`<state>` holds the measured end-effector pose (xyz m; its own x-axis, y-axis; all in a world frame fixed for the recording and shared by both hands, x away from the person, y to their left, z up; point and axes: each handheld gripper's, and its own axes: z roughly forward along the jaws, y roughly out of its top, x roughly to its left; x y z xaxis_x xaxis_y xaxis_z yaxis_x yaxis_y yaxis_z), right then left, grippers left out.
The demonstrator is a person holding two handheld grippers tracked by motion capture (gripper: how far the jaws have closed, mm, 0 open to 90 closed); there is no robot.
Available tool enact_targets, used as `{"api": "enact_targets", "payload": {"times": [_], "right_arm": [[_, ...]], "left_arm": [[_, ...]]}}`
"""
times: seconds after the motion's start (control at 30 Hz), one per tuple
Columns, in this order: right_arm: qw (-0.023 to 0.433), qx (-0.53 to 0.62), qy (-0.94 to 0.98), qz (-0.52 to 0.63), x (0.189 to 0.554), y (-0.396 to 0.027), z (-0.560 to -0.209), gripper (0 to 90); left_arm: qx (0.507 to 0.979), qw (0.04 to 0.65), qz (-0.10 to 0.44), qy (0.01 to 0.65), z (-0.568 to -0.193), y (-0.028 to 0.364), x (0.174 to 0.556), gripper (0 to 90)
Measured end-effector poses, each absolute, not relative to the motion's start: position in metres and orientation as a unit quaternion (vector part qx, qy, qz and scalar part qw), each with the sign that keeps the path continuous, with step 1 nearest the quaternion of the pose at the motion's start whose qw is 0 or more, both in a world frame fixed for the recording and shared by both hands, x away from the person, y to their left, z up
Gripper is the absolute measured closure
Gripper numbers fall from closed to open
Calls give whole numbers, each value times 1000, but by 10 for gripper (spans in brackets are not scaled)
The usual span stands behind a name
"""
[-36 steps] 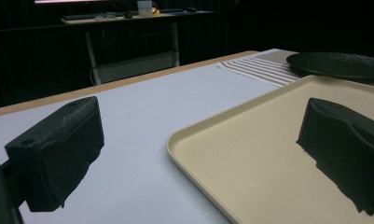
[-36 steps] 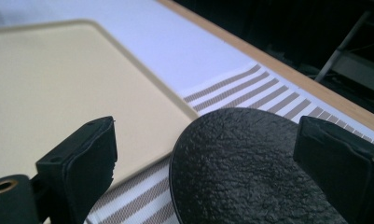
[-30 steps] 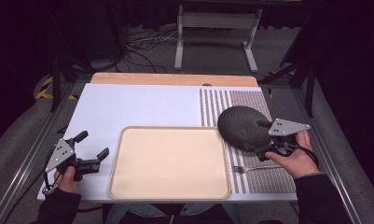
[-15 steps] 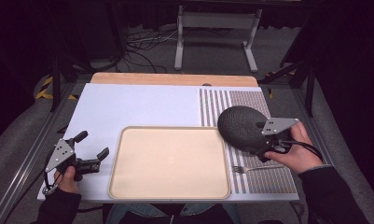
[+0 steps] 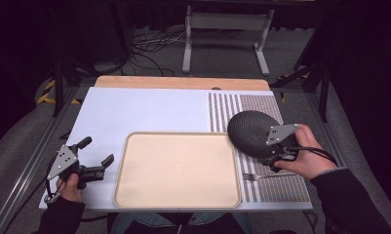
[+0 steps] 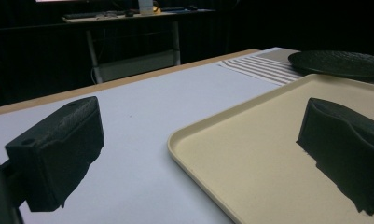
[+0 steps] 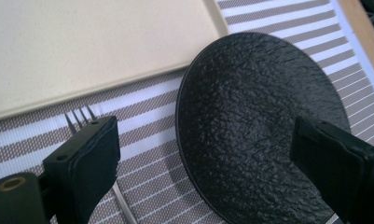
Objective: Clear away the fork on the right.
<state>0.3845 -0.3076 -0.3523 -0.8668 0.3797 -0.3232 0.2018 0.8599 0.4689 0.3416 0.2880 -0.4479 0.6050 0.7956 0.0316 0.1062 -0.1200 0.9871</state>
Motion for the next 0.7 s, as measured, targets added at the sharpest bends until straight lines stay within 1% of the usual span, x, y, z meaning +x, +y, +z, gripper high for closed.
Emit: {"api": "enact_targets", "payload": {"times": [0.3,0.4,0.7], "right_arm": [[183,149,954,184,383,-305,-355,92],[167,150,959,173,383,-306,-358,96],[138,146,970,140,382,-307,-364,121]], "left_arm": [[686,576,300,328,-448,288,341,7],[687,576,299,329,-448,288,341,7],[686,576,300,329,-448,288,341,7]]}}
